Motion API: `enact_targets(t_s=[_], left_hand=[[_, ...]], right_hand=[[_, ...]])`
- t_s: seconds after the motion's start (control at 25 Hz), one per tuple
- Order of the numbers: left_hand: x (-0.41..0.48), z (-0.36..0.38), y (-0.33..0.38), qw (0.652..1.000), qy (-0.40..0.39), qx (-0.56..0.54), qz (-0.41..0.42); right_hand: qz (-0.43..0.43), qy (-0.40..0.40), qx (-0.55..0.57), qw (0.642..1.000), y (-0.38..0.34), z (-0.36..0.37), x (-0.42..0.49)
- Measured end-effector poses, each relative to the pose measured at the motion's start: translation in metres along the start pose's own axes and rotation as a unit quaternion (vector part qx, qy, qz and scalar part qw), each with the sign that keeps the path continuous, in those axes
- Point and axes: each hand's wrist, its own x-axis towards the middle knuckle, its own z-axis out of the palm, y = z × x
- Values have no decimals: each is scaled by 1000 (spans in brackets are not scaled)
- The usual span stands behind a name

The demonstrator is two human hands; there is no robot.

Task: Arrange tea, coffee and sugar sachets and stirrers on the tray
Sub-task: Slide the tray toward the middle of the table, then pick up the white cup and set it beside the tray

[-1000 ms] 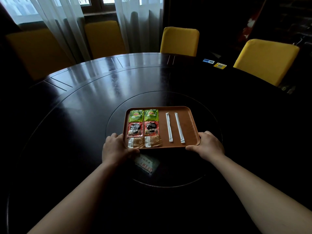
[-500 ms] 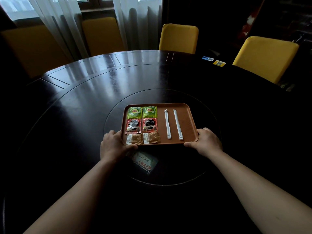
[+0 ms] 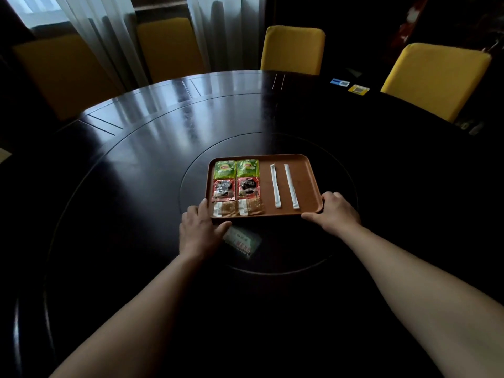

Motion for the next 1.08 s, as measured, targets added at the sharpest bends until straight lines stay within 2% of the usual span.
enact_targets(t_s=[0.2,0.36,0.56,0.68,0.84,1.08], left_hand=[[-116,0,20,985,38,13,165],[-220,11,31,967,-11,14,255],[-304,26,30,947,-85,83,297],[-314,28,29,940,-113,118,299],[-315,29,28,940,-112,124,299],[-317,33,27,944,-92,105,299]], right_hand=[[-40,36,12,998,3,2,-63],[-64,24,87,994,18,6,-156],[-46,15,105,993,55,4,-286],[-1,24,128,992,80,-2,-360],[84,40,170,981,113,-7,-460],[253,87,233,935,149,-9,-576]])
